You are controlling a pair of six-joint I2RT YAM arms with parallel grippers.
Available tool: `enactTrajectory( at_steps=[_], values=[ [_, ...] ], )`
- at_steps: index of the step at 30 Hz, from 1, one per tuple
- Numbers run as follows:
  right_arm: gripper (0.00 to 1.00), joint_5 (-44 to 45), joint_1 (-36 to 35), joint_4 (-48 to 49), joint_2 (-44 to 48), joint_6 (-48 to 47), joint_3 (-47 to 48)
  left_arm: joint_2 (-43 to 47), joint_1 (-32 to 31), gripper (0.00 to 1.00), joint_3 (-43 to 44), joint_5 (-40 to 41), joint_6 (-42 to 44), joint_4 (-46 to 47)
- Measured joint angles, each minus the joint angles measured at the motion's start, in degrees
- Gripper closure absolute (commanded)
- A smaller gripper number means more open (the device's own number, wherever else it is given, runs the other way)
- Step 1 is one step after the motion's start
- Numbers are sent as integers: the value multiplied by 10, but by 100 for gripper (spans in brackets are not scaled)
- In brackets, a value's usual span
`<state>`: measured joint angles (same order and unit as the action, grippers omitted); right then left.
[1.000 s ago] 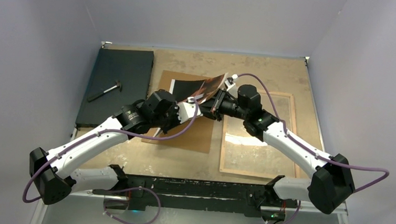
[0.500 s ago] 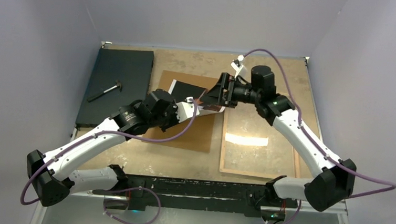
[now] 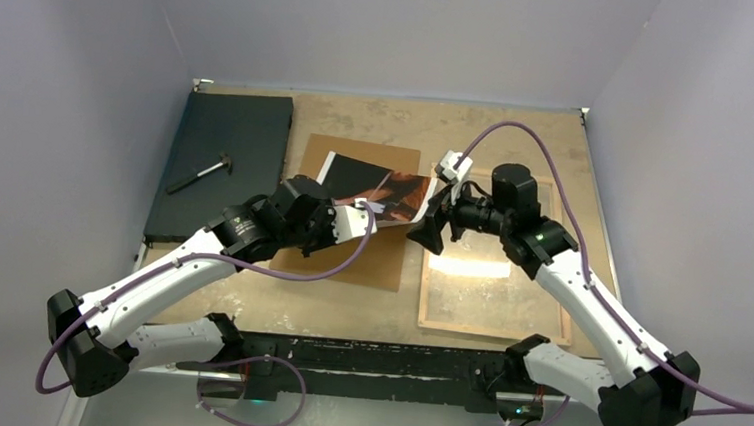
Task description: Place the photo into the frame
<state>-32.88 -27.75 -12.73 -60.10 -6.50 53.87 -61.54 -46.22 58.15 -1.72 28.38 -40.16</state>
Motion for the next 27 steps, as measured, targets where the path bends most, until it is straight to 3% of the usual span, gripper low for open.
enactTrajectory(
  at_steps=[14, 16, 20, 24, 27],
  values=[
    [22, -12, -79, 110, -59, -108, -45, 2, 0, 100, 0, 1, 14, -11],
    [32, -12, -85, 127, -64, -112, -46, 3, 0, 100, 0, 3, 15, -12],
    [65, -8, -101, 166, -86, -120, -46, 8, 0, 100, 0, 8, 21, -12],
    [91, 11, -119, 186, -119, -123, -46, 10, 0, 100, 11, 16, 28, -16],
    [100, 21, -127, 187, -127, -123, -46, 15, 0, 100, 24, 25, 31, -17]
  ],
)
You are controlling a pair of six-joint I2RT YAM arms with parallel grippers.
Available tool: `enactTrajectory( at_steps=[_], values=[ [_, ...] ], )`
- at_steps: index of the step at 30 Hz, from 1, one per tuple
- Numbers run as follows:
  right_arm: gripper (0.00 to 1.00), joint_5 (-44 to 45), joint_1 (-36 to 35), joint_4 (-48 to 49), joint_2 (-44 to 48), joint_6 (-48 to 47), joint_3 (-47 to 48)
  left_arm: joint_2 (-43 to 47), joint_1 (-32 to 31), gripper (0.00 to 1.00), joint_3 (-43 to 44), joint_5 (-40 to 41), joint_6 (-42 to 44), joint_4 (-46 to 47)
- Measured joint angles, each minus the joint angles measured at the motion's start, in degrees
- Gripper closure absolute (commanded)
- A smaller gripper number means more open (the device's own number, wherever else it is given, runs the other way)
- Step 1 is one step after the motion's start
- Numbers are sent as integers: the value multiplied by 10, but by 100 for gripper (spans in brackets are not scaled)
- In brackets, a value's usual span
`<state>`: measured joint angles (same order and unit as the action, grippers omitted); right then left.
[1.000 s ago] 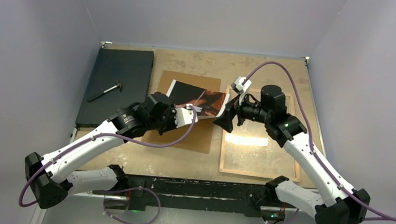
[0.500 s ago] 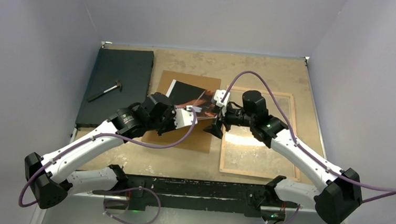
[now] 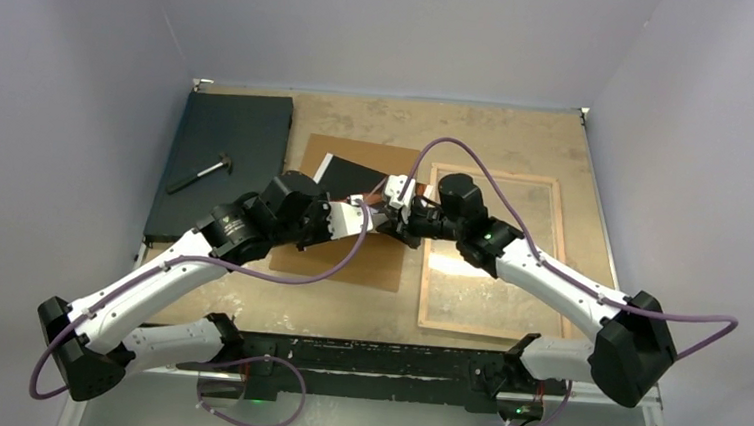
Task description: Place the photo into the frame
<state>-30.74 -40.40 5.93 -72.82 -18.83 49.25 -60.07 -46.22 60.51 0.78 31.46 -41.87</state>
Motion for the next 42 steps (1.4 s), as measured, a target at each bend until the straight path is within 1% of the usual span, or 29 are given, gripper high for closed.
enactTrajectory(
  at_steps=[2, 3, 4, 6, 9, 10, 11, 13, 14, 16, 18, 20, 22, 25, 29, 31, 35, 39, 42],
  values=[
    [100, 1, -2, -2, 3, 2, 4, 5, 0, 100, 7, 6, 7, 0],
    [100, 2, -2, -4, 5, 2, 8, 7, 0, 95, 9, 11, 10, 1],
    [100, 3, -3, -7, 9, 4, 13, 10, 0, 86, 11, 15, 12, 2],
    [100, 8, -3, -12, 25, 13, 23, 14, 0, 62, 16, 30, 17, 8],
    [100, 12, -4, -20, 67, 42, 37, 19, 0, 30, 27, 72, 24, 25],
    [100, 13, -4, -23, 81, 58, 47, 21, 0, 24, 31, 88, 24, 35],
    [100, 13, -4, -28, 93, 75, 61, 24, 0, 20, 35, 107, 28, 51],
    [100, 13, -4, -40, 109, 122, 110, 37, 0, 5, 40, 160, 39, 108],
    [100, 14, -4, -48, 111, 147, 141, 47, 1, 2, 39, 187, 50, 149],
    [100, 21, -4, -82, 105, 192, 215, 74, 5, 1, 31, 232, 66, 245],
    [100, 52, -5, -128, 84, 228, 299, 98, 9, 1, 30, 265, 78, 327],
    [100, 95, 0, -176, 52, 254, 367, 103, 12, 1, 45, 294, 82, 373],
    [100, 131, 23, -228, 14, 277, 417, 87, 14, 1, 75, 312, 80, 391],
    [100, 181, 82, -294, -40, 298, 438, 37, 23, 1, 119, 325, 61, 374],
    [100, 272, 127, -388, -109, 299, 409, -33, 52, 1, 133, 306, 20, 302],
    [100, 333, 134, -440, -132, 296, 403, -65, 69, 1, 133, 288, 3, 257],
    [100, 447, 134, -501, -148, 291, 402, -103, 83, 1, 133, 255, -25, 204],
    [100, 539, 135, -520, -149, 284, 393, -120, 83, 1, 133, 223, -42, 186],
    [100, 601, 135, -520, -149, 267, 363, -130, 83, 1, 133, 201, -50, 177]
  ],
)
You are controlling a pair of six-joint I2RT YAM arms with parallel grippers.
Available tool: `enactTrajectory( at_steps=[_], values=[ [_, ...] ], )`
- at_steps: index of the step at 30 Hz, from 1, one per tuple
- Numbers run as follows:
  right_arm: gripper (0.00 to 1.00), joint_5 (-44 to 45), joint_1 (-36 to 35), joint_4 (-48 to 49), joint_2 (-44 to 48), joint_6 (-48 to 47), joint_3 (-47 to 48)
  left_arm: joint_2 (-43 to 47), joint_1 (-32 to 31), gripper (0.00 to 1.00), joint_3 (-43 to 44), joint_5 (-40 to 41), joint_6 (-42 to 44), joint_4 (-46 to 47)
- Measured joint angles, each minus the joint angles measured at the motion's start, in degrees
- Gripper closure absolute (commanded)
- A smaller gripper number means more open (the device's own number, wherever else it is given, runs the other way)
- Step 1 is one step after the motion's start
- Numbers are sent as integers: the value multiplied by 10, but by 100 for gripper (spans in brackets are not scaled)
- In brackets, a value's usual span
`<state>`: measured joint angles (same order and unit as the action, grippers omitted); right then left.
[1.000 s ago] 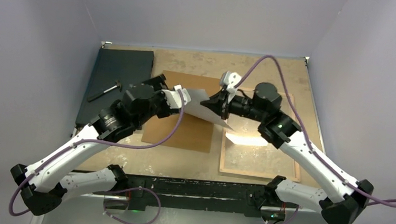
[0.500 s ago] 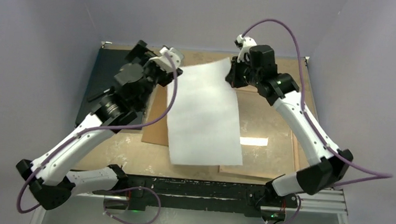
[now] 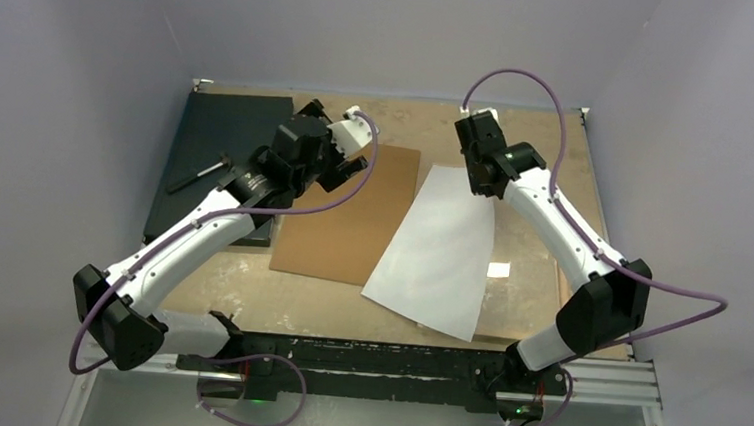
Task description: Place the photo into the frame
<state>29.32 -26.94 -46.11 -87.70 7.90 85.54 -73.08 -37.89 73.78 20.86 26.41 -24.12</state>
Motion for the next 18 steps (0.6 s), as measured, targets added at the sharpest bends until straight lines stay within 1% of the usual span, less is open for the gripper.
enactTrajectory(
  at_steps=[5, 6, 7, 8, 12, 14, 15, 16, 18],
  values=[
    [100, 75, 1, 2, -11, -36, -51, -24, 0, 4, -5, -47, -15, -18],
    [98, 87, 1, 6, -16, -45, -61, -30, 0, 5, -8, -59, -18, -22],
    [90, 101, 1, 10, -21, -54, -71, -35, 0, 4, -13, -69, -19, -24],
    [88, 114, 1, 16, -27, -63, -82, -40, 0, 5, -21, -84, -19, -25],
    [87, 149, 9, 33, -46, -82, -108, -64, 0, 7, -65, -126, -18, -24],
    [79, 155, 20, 46, -49, -88, -115, -92, 0, 10, -82, -147, -18, -23],
    [73, 158, 26, 52, -48, -89, -117, -109, 0, 11, -88, -156, -18, -22],
    [65, 162, 35, 59, -48, -90, -119, -127, 0, 12, -92, -166, -18, -22],
    [55, 162, 49, 70, -48, -89, -120, -155, 0, 14, -98, -184, -18, -21]
  ],
)
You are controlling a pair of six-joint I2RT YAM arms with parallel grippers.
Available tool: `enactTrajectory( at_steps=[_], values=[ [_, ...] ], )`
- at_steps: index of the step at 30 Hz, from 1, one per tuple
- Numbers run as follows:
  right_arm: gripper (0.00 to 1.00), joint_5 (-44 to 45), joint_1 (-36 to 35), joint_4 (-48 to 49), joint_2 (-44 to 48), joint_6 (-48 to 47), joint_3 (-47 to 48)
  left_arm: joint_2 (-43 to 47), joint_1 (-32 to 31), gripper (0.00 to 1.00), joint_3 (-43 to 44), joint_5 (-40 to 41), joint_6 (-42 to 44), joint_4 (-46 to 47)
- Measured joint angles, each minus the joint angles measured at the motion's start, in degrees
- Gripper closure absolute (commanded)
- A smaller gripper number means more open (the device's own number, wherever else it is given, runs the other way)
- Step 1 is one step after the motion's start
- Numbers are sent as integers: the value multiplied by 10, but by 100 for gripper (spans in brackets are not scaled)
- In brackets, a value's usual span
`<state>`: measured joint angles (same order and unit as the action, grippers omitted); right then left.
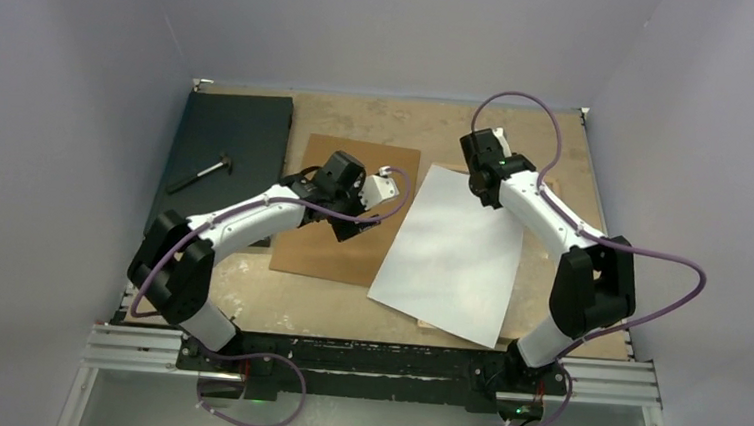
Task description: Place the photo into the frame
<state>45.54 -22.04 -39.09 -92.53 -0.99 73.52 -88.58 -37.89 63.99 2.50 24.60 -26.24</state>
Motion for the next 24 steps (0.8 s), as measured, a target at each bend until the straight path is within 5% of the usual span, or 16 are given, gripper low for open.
enactTrajectory(
  at_steps=[3, 10, 12, 19, 24],
  values=[
    [38, 1, 14, 23, 0, 0, -6, -33, 0, 17, -4, -29, 1, 2],
    [18, -23, 30, 69, -8, 35, -31, -51, -25, 23, -15, -62, 0, 28],
    [3, -69, 50, 95, 5, 59, -32, -59, -35, 24, -17, -67, 0, 36],
    [1, -232, 282, 194, 128, 165, -93, -69, -29, 25, -31, -68, -3, 51],
    [1, -304, 393, 227, 129, 229, -132, -70, 0, 25, -31, -61, -10, 56]
  ],
)
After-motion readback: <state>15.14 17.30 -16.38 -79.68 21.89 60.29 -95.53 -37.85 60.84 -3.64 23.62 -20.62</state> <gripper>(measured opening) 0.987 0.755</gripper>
